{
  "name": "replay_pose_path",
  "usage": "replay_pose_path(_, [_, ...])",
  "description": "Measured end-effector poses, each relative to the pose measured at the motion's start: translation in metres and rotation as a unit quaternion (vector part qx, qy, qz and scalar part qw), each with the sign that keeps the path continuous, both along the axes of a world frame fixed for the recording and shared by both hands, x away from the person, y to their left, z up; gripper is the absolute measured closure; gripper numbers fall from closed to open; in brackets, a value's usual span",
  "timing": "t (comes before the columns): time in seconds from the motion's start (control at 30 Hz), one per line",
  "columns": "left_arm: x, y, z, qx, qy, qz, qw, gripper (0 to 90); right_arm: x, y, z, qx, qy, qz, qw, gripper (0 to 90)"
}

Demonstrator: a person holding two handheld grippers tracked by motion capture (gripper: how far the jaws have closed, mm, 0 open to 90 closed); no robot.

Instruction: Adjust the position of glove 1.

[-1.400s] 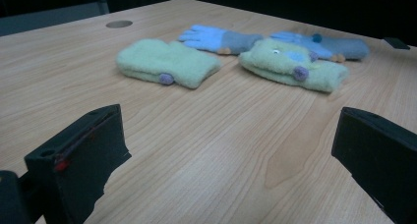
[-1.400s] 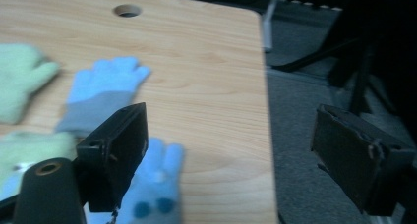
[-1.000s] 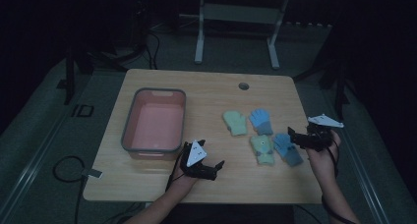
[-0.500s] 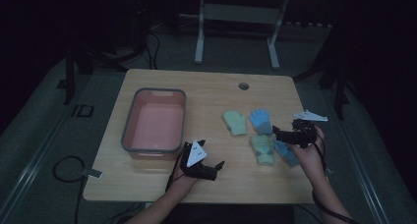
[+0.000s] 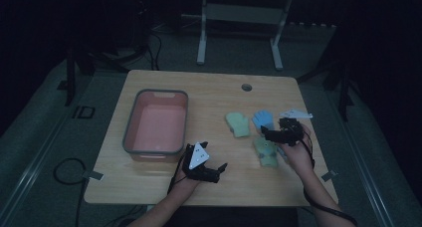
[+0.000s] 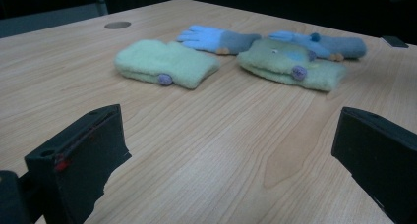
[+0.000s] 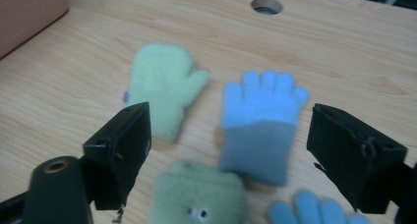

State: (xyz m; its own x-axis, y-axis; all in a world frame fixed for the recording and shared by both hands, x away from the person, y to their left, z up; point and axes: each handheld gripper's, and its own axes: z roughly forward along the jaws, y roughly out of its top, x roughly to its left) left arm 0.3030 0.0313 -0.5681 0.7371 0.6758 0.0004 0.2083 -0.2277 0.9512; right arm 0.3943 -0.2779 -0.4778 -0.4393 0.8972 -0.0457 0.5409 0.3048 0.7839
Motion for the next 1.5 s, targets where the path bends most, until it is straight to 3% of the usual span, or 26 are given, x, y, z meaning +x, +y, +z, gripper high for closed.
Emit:
replay_pose_path(0.23, [0.000, 0.001, 0.000, -0.001, 0.001, -0.003, 1.0000, 0.2, 0.010, 0.022, -0.006, -0.015, 0.013, 0.017, 0.9997, 25.9])
replay_pose_path(0.63, [0.000, 0.001, 0.000, -0.003, 0.001, -0.004, 1.0000, 0.3, 0.027, 0.055, -0.006, -0.025, 0.009, 0.044, 0.9987, 41.5])
replay_pose_path(0.67, [0.000, 0.001, 0.000, -0.003, 0.001, -0.004, 1.0000, 0.3, 0.032, 0.061, -0.006, -0.021, 0.018, 0.055, 0.9981, 43.2])
replay_pose_path(0.87, [0.000, 0.001, 0.000, -0.003, 0.001, -0.006, 1.0000, 0.3, 0.050, 0.076, -0.016, -0.023, 0.036, 0.065, 0.9970, 46.8])
replay_pose_path(1.03, [0.000, 0.001, 0.000, -0.004, 0.002, -0.007, 1.0000, 0.3, 0.062, 0.081, -0.024, -0.029, 0.044, 0.065, 0.9965, 50.1])
replay_pose_path(1.3, [0.001, 0.001, 0.000, -0.003, 0.004, -0.003, 1.0000, 0.2, 0.083, 0.087, -0.041, -0.036, 0.074, 0.070, 0.9941, 52.7])
replay_pose_path(1.5, [0.001, 0.001, 0.000, -0.006, 0.005, -0.004, 1.0000, 0.3, 0.089, 0.090, -0.049, -0.040, 0.081, 0.074, 0.9932, 54.5])
